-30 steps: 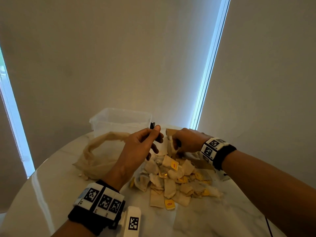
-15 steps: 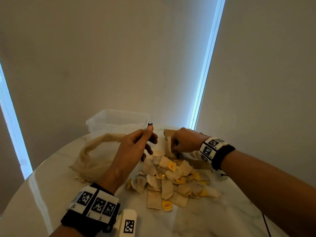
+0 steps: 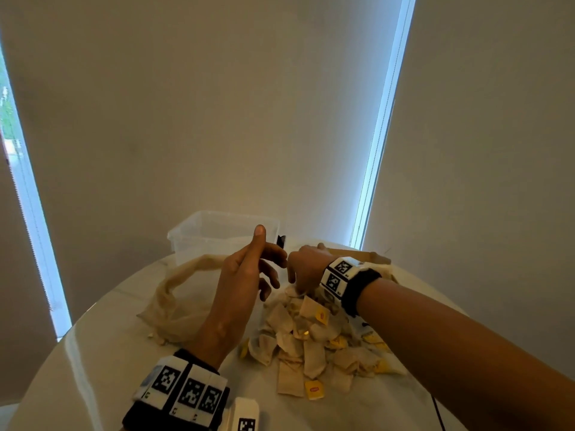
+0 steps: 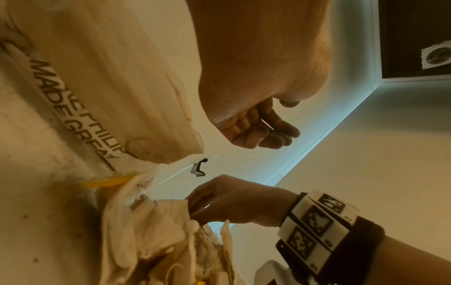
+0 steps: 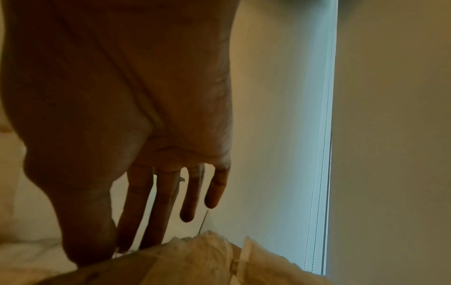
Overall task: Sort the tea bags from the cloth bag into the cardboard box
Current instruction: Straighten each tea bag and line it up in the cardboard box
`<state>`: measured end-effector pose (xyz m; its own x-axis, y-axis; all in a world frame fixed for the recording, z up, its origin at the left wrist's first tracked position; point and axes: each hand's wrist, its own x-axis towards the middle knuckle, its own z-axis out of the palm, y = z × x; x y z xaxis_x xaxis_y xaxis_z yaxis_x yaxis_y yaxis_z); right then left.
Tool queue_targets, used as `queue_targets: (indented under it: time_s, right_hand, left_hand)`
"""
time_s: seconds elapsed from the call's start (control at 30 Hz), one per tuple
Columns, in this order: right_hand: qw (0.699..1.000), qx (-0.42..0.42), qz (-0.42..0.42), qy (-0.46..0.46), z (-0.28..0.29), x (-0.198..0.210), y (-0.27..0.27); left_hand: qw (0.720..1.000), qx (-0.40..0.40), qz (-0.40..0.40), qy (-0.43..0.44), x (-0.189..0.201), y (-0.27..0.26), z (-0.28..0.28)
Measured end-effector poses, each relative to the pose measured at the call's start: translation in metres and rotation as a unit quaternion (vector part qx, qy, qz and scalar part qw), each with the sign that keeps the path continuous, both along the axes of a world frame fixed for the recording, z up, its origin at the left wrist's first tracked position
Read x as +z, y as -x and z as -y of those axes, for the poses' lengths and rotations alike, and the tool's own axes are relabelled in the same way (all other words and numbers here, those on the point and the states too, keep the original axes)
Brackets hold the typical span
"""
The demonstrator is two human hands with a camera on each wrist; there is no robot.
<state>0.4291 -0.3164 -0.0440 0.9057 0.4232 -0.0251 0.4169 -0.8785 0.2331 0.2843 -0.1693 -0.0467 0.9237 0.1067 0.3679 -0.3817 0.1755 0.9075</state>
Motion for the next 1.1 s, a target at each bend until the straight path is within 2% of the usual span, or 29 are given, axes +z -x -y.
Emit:
queue_targets:
  time_s: [0.17,0.47,0.63,0.73,0.87,0.93,0.97,1.03,1.1]
  right_hand:
    - [0.999,-0.04,-0.008,0.022,0.0,-0.011,-0.013]
    - [0.999,-0.025,-0.008,-0.025,0.002,0.0,-0.007]
    - [0.99,-0.014,-0.044,-0.135,0.018,0.031,0.014]
    - [0.968,-0.009,-0.063,-0.242,0.036,0.039,0.035]
    - [0.939,-0.025,-0.085,-0.332,0.065,0.029,0.065]
    - [0.932,-0.032,-0.081,-0.353,0.078,0.024,0.079]
    - [0.928,-0.042,-0.071,-0.363,0.084,0.022,0.083]
    - [0.922,-0.063,-0.052,-0.378,0.094,0.02,0.088]
    - [0.909,-0.07,-0.044,-0.408,0.1,0.019,0.093]
  left_hand:
    - [1.0,0.007,-0.004,0.006,-0.002,-0.001,-0.004]
    - [1.0,0.013,-0.003,-0.018,-0.002,-0.001,-0.006]
    - [0.998,-0.025,-0.032,-0.039,-0.004,-0.001,-0.006]
    - [0.984,-0.072,-0.077,-0.141,-0.006,0.002,-0.003]
    - [0.932,-0.119,-0.126,-0.319,-0.003,0.009,0.002]
    - [0.893,-0.124,-0.128,-0.414,0.003,0.013,0.003]
    - [0.865,-0.121,-0.125,-0.471,0.007,0.014,0.004]
    - [0.79,-0.1,-0.12,-0.593,0.016,0.013,0.008]
    - [0.725,-0.085,-0.128,-0.671,0.021,0.008,0.016]
